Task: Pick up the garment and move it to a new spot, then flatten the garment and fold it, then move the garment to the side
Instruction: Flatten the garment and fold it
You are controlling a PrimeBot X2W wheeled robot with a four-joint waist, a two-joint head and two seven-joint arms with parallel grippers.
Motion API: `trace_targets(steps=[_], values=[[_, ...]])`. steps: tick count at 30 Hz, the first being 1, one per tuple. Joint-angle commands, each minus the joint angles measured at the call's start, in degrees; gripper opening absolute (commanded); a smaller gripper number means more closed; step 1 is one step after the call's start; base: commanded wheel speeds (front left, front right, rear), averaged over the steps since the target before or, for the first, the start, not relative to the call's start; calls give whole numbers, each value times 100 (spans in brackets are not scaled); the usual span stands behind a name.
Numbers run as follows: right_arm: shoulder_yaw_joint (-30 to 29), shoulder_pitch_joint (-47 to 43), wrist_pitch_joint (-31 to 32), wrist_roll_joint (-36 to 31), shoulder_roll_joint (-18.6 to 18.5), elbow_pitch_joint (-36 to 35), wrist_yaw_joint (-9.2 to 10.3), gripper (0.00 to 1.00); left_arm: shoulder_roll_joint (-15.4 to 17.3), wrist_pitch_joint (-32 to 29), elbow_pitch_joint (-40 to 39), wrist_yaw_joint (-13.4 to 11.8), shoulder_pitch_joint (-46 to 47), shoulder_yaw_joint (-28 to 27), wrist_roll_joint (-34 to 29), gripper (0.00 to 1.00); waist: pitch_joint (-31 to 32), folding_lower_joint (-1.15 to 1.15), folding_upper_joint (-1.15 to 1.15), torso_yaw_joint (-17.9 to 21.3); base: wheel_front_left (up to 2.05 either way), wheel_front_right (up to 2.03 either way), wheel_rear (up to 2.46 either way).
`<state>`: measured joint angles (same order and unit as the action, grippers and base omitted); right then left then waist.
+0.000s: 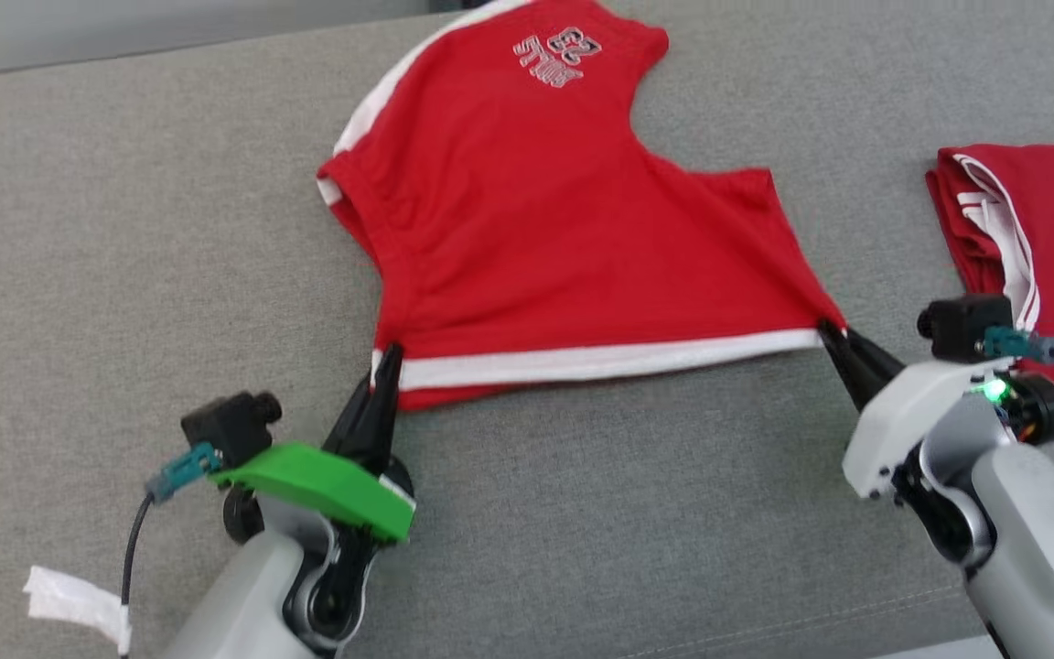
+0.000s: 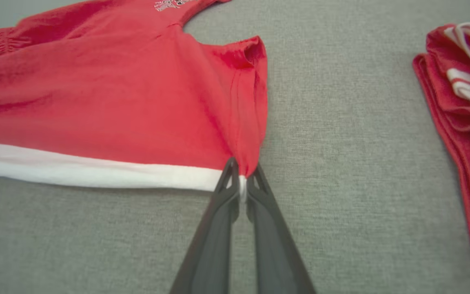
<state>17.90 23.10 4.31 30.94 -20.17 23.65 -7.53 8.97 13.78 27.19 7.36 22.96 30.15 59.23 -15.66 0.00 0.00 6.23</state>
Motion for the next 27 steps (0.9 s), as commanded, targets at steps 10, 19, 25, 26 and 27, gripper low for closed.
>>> trace_targets(steps=[10,19,25,26,27], values=[[-1231,-2613,2176,-470,295,-2492,11,0,1029,-319,-833,-42,-1541,580,109,0,758,0,0,-68,0,0,0],[-2061,-3217,3339,-1035,762,-4262,10,0,1104,-483,-1870,-309,-1859,553,327,0,729,0,0,-247,0,0,0],[-1908,-2172,3624,-971,363,-3987,8,0,713,-815,-1896,-467,-1096,466,555,0,579,0,0,-430,0,0,0],[-1841,-1907,3711,-924,243,-3833,8,0,620,-908,-1839,-513,-902,438,645,0,532,0,0,-466,0,0,0],[-1802,-1693,3751,-895,173,-3718,8,0,550,-958,-1785,-564,-750,401,671,0,492,0,0,-498,0,0,0]])
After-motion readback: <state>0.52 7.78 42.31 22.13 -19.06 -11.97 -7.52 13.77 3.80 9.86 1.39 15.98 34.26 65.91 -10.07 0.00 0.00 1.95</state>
